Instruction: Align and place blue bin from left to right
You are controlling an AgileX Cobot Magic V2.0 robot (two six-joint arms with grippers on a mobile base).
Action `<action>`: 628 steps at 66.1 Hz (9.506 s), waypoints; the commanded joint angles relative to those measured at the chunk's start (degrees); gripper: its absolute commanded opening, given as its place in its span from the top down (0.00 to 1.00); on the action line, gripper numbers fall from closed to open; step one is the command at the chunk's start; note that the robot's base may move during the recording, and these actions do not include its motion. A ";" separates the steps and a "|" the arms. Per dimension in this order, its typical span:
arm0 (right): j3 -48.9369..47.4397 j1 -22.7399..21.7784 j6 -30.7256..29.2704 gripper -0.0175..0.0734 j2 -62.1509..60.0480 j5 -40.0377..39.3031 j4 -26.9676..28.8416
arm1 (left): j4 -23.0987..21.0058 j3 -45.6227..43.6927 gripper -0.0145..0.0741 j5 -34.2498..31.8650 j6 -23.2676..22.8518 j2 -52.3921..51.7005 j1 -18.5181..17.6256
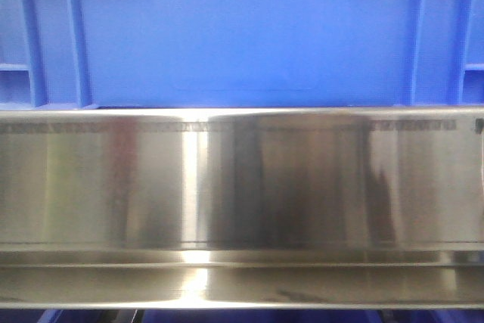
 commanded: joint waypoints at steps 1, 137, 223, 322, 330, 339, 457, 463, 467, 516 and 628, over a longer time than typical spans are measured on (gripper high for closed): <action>0.03 0.17 -0.10 0.88 0.10 0.71 -0.06 | -0.25 -0.10 0.96 -0.78 0.26 -0.21 -0.33; -49.29 0.16 -0.10 0.40 21.29 17.82 2.33 | 1.94 -51.66 0.34 24.17 0.62 24.03 -0.08; -98.25 11.02 6.70 0.21 76.53 64.76 -4.02 | 8.62 -108.83 0.16 67.58 -14.83 87.41 -19.96; -106.80 15.57 10.06 0.74 99.83 64.76 -4.23 | 10.18 -109.20 0.16 67.58 -14.83 101.25 -19.76; -106.80 15.57 10.06 0.89 99.83 64.76 -4.23 | 9.14 -109.20 0.23 67.58 -14.83 102.06 -19.76; -106.80 15.57 10.06 0.88 99.83 64.76 -4.23 | 8.22 -109.20 0.53 67.58 -15.05 102.05 -19.76; -106.80 15.57 10.06 0.88 83.50 53.99 -4.01 | 4.42 -115.86 0.96 59.47 -16.39 87.93 -19.76; -106.80 15.57 10.06 0.88 83.50 53.59 -4.01 | 4.78 -116.36 0.96 59.35 -16.39 87.93 -19.76; -106.80 15.57 10.06 0.88 83.50 53.20 -4.01 | 4.75 -116.36 0.96 59.49 -16.39 87.93 -19.76; -106.80 15.57 10.06 0.88 83.50 53.43 -4.01 | 4.75 -116.36 0.96 55.43 -16.39 88.05 -19.76; -106.80 15.57 10.06 0.88 83.50 53.17 -4.01 | 4.92 -116.36 0.96 54.74 -16.39 88.05 -19.76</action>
